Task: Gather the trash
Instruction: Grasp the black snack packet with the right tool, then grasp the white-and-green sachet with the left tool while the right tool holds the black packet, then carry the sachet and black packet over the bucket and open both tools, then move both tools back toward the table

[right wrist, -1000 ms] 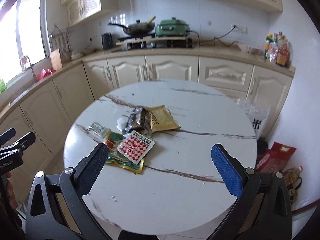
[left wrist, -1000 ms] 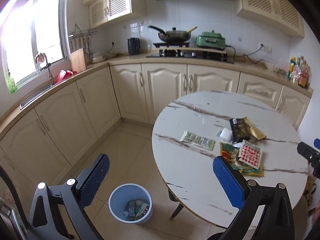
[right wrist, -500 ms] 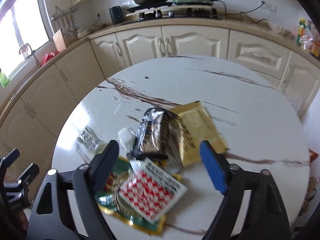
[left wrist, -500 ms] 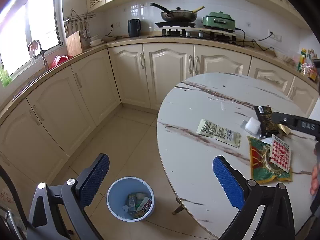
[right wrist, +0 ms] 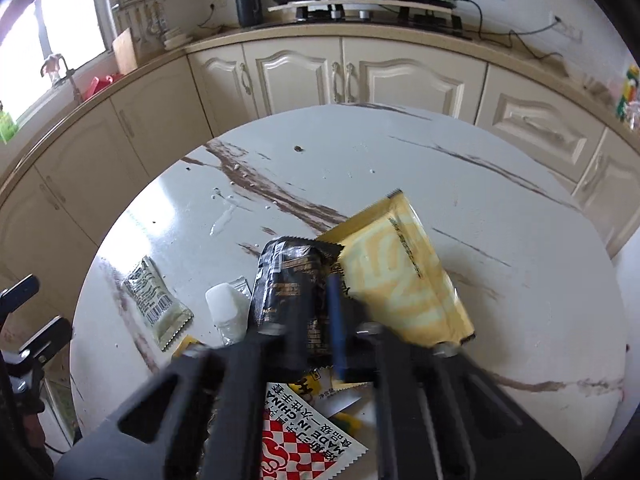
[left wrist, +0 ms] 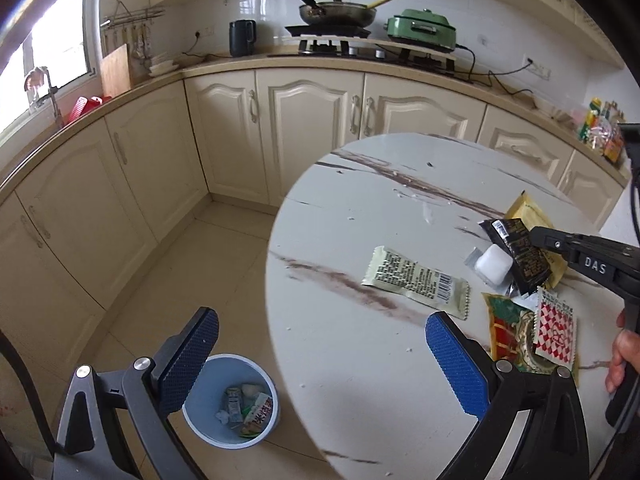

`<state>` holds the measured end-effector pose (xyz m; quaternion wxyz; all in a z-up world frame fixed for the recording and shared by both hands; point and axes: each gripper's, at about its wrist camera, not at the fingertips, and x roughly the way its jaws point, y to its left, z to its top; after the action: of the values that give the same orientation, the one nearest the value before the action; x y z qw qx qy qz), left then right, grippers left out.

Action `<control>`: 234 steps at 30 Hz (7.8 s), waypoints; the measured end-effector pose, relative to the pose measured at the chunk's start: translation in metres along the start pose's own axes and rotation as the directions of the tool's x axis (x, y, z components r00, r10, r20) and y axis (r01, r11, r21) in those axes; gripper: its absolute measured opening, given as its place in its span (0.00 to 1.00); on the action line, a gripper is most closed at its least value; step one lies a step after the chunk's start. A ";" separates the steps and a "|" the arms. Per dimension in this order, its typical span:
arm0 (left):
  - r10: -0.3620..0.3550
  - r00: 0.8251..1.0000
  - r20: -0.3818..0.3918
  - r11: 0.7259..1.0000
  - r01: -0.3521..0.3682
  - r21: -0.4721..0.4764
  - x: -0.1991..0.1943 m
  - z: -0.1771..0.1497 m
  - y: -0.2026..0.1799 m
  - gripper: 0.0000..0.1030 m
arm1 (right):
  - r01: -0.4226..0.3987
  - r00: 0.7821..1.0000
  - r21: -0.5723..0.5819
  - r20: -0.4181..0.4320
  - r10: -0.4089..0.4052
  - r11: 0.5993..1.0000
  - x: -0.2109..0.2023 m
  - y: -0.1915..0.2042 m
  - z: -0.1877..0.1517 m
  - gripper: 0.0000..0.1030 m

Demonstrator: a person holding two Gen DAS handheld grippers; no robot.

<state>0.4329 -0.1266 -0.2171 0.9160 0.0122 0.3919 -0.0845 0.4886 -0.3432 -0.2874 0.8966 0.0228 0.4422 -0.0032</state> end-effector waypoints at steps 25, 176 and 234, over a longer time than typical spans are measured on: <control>-0.013 0.999 -0.033 1.000 0.013 -0.002 0.004 0.000 0.007 0.99 | -0.055 0.998 -0.074 -0.028 0.053 0.996 0.009 0.012 -0.007 0.31; 0.255 0.964 0.071 0.896 -0.208 -0.392 -0.190 -0.099 0.232 0.76 | -0.389 0.918 -0.290 -0.046 0.393 0.874 0.004 0.333 -0.060 0.85; 0.085 0.943 0.321 0.993 -0.108 0.052 -0.264 -0.190 -0.040 0.99 | 0.060 0.967 0.065 0.242 -0.074 0.996 -0.216 0.037 -0.120 1.00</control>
<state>0.1112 -0.1104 -0.1563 0.9693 0.0491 0.2347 -0.0538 0.2628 -0.3037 -0.1877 0.9425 0.0326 0.3289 -0.0489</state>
